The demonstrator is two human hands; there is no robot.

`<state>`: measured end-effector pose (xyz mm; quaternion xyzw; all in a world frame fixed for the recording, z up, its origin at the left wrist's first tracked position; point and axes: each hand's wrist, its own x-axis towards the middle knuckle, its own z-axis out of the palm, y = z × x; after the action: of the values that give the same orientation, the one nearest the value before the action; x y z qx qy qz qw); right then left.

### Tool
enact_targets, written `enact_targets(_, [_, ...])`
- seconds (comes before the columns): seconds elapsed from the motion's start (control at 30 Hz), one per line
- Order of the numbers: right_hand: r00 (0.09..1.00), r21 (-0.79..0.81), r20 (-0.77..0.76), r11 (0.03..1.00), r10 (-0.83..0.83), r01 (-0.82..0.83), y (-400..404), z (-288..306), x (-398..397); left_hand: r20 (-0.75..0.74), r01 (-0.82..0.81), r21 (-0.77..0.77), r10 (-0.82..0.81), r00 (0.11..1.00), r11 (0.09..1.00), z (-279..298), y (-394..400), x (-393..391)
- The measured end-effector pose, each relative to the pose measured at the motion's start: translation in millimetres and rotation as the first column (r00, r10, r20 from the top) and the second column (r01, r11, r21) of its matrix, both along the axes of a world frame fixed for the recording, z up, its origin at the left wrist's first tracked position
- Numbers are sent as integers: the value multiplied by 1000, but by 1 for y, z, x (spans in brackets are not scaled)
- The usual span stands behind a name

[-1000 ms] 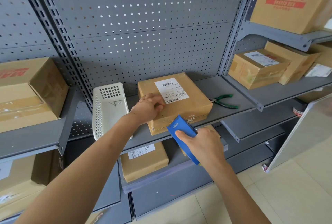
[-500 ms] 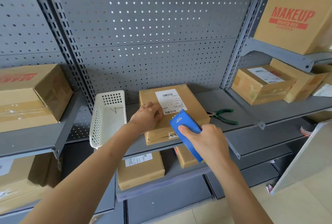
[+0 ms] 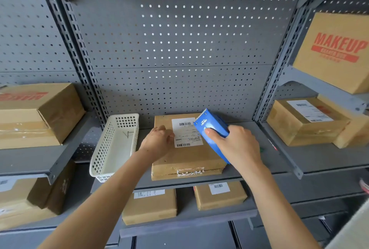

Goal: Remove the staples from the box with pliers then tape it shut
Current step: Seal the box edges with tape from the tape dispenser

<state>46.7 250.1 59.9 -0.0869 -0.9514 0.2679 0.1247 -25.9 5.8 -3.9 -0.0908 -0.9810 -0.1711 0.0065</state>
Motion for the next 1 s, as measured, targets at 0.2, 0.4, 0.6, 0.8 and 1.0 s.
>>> enact_targets(0.2, [991,-11,-36,991,130,-131,34,-7,-49,-52,-59,9,59,997,998,0,5,0])
enact_targets(0.4, [989,171,-5,975,147,-144,67,-20,-95,-65,-102,-3,101,993,995,0,10,1])
enact_targets(0.6, [979,180,95,965,179,-193,96,-35,-127,-58,-117,-15,116,992,993,2,16,1])
enact_targets(0.8, [969,158,149,963,196,-219,117,-63,-153,-63,-127,-32,124,990,991,0,18,3])
enact_targets(1.0, [955,298,258,929,145,-221,129,-85,-165,-68,-125,-38,122,990,991,-4,19,9])
